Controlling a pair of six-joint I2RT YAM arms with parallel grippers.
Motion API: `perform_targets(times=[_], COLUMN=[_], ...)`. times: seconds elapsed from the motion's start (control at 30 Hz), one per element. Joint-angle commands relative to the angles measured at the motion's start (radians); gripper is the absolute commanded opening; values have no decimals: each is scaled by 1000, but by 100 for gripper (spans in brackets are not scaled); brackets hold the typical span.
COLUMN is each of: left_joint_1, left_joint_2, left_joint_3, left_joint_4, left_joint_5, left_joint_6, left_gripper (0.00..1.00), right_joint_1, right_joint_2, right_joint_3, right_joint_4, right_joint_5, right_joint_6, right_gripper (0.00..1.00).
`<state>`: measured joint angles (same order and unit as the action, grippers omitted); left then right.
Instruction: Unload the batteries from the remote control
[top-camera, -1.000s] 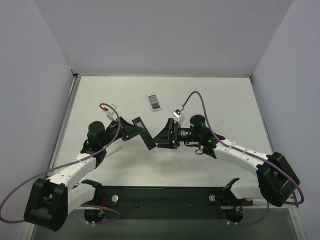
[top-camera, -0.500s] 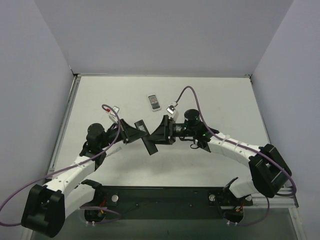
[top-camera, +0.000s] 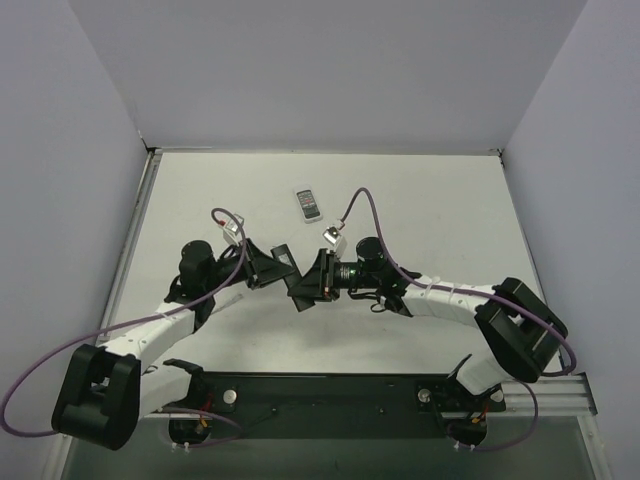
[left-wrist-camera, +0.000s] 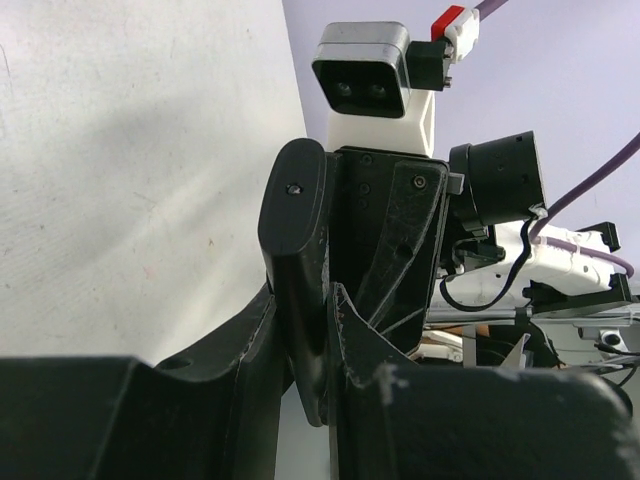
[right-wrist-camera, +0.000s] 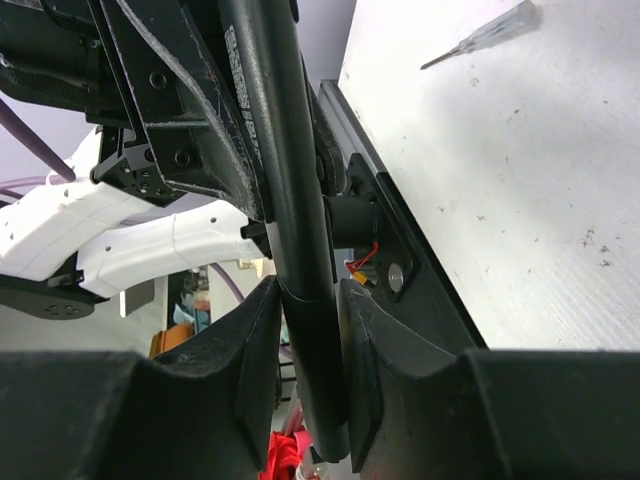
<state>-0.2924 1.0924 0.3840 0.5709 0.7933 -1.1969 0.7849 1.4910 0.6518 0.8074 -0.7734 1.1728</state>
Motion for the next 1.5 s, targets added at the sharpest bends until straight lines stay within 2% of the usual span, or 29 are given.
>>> perform_targets(times=[0.0, 0.13, 0.27, 0.4, 0.5, 0.57, 0.67, 0.73, 0.77, 0.87, 0.97, 1.07, 1.13, 1.27, 1.33, 1.47], left_joint_1=[64, 85, 101, 104, 104, 101, 96, 96, 93, 88, 82, 79, 76, 53, 24, -14], left_joint_2=[72, 101, 123, 132, 123, 104, 84, 89, 90, 71, 47, 38, 23, -23, -28, -29], left_joint_3=[84, 88, 96, 96, 89, 95, 105, 104, 104, 87, 69, 40, 17, 1, 1, 9], left_joint_4=[47, 61, 76, 70, 72, 17, -63, -37, -31, -20, -22, -4, 56, 38, 32, 37], left_joint_5=[-29, -40, -45, -54, -63, -74, -115, -92, -82, -49, -2, 50, 66, 61, 58, 40], left_joint_6=[102, 121, 122, 128, 131, 172, 224, 214, 209, 198, 181, 132, 77, 50, 45, 48], left_gripper=[0, 0, 0, 0, 0, 0, 0, 0, 0, 0, 0, 0, 0, 0, 0, 0], right_joint_1=[5, 16, 17, 14, 10, 13, 8, 5, -1, -22, -42, -52, -61, -67, -67, -64], right_joint_2=[-9, -44, -51, -55, -72, -83, -66, -57, -57, -80, -127, -149, -141, -100, -72, -22], right_joint_3=[-40, -67, -112, -141, -146, -133, -144, -142, -133, -119, -107, -54, -24, 37, 63, 75], right_joint_4=[65, -6, 7, 32, 16, -48, -8, 28, 35, 30, -28, -175, -209, -218, -198, -97], right_joint_5=[-50, -38, -39, -41, -32, -23, -35, -50, -53, -35, 17, 52, 48, -21, -61, -96], right_joint_6=[22, -24, -19, -6, -12, -28, -9, 16, 22, 37, 30, -42, -59, -125, -127, -53], right_gripper=[9, 17, 11, 22, 25, 25, 27, 37, 48, 66, 73, 78, 79, 82, 81, 70])
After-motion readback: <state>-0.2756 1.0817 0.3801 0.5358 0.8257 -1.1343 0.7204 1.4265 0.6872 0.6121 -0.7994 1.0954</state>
